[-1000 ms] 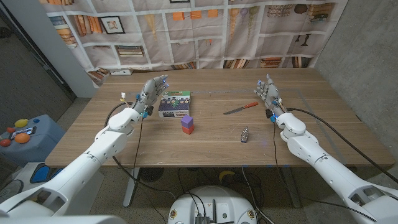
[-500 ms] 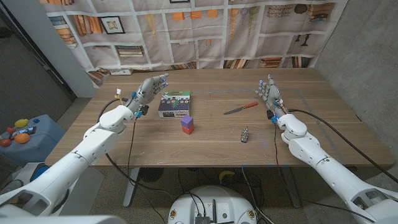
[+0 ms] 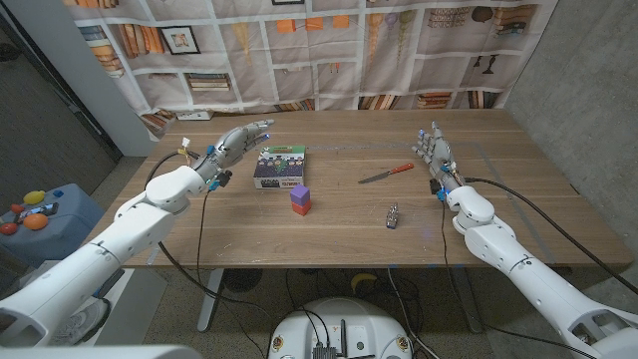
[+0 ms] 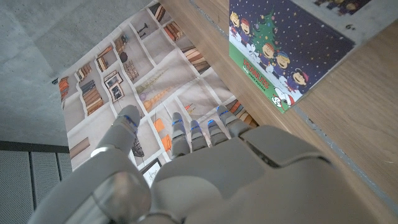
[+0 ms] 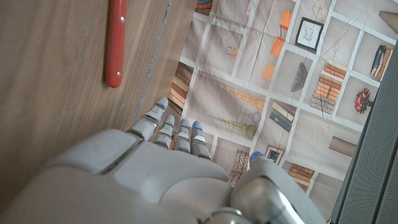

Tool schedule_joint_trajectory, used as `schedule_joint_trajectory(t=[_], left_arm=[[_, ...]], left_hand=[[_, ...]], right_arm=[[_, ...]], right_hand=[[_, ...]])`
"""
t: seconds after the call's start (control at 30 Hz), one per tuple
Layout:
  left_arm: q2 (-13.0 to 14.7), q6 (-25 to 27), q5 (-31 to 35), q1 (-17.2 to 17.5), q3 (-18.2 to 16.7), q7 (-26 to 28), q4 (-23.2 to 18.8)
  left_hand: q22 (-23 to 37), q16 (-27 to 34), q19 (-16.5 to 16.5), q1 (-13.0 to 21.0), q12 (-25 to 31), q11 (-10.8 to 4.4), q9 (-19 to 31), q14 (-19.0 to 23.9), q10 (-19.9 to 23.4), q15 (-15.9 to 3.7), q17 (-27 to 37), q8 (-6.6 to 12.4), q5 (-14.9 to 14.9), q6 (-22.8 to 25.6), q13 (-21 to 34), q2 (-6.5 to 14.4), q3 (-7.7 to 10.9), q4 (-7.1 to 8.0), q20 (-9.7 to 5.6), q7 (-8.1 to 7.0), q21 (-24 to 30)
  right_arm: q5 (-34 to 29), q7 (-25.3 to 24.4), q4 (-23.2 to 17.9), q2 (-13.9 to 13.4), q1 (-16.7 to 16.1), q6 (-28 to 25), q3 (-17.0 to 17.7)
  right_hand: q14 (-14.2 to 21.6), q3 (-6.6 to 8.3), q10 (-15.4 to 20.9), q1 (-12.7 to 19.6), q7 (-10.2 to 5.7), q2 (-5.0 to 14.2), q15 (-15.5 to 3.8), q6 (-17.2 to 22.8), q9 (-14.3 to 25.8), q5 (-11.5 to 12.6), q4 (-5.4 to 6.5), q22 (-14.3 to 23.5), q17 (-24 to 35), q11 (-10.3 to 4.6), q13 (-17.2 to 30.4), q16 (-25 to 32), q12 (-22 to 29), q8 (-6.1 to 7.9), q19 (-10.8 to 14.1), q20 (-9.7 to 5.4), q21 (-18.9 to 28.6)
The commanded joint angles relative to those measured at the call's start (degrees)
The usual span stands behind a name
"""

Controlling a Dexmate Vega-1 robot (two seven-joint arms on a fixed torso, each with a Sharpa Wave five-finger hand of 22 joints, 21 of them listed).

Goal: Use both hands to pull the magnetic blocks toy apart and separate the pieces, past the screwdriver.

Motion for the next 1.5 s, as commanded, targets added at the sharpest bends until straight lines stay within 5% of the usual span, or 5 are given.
schedule_joint_trajectory(t=[0.03,0.57,0.87,1.5], left_arm=[[5.49,2.43,4.80,2.59,-1.31,2.05,-6.66],[11.99,8.34,9.98,2.21,-1.80,0.82,-13.73],[18.69,13.99,15.34,2.66,-2.80,0.10,-20.22],[22.66,14.89,29.04,-2.89,0.96,-5.17,-24.10]], left_hand=[[0.08,0.02,-0.18,1.22,0.28,-0.53,0.28,0.33,0.48,-1.21,0.08,-0.19,0.03,-0.31,0.25,-0.29,0.26,-0.34,-1.73,-1.03,0.08],[0.05,-0.03,-0.13,3.53,-0.05,-1.78,0.38,0.45,0.79,-2.13,0.10,0.13,0.34,0.74,0.24,-1.93,0.28,-0.42,-2.39,-2.83,0.07],[0.06,0.02,0.15,6.07,-0.10,-2.52,0.43,0.89,1.68,-2.36,0.13,1.21,0.35,3.88,0.24,-3.97,0.38,-0.42,-2.56,-3.74,0.11],[0.05,-0.09,0.67,8.94,-0.38,-3.24,0.48,0.86,1.74,-2.86,0.14,1.54,0.20,5.42,0.27,-5.97,0.40,-0.36,-2.75,-4.24,0.17]], right_arm=[[0.03,-0.11,-0.80,-0.70,-0.91,-0.06,0.41],[0.58,1.21,1.39,-0.37,-0.34,1.10,0.65],[0.66,1.38,2.62,-0.16,0.21,1.75,0.91],[0.68,1.31,4.90,0.65,1.13,2.96,1.13]], right_hand=[[-0.01,0.40,0.16,-0.32,-0.09,0.01,-0.28,0.09,0.15,0.38,-0.25,0.19,-0.06,-0.21,0.00,0.25,0.43,0.28,0.45,-0.27,-0.09],[0.12,0.57,0.19,-0.33,-0.16,0.12,-0.19,0.05,0.15,0.49,-0.36,0.19,-0.47,-0.15,-0.12,0.33,0.45,0.28,0.49,-0.29,-0.14],[0.09,0.68,0.22,-0.35,-0.16,0.19,-0.18,0.06,0.15,0.55,-0.42,0.19,-0.73,-0.12,-0.18,0.34,0.47,0.29,0.53,-0.29,-0.17],[0.15,0.85,0.23,-0.48,-0.27,0.19,0.01,0.01,0.15,0.65,-0.54,0.19,-1.29,-0.15,-0.29,0.42,0.49,0.28,0.59,-0.27,-0.22]])
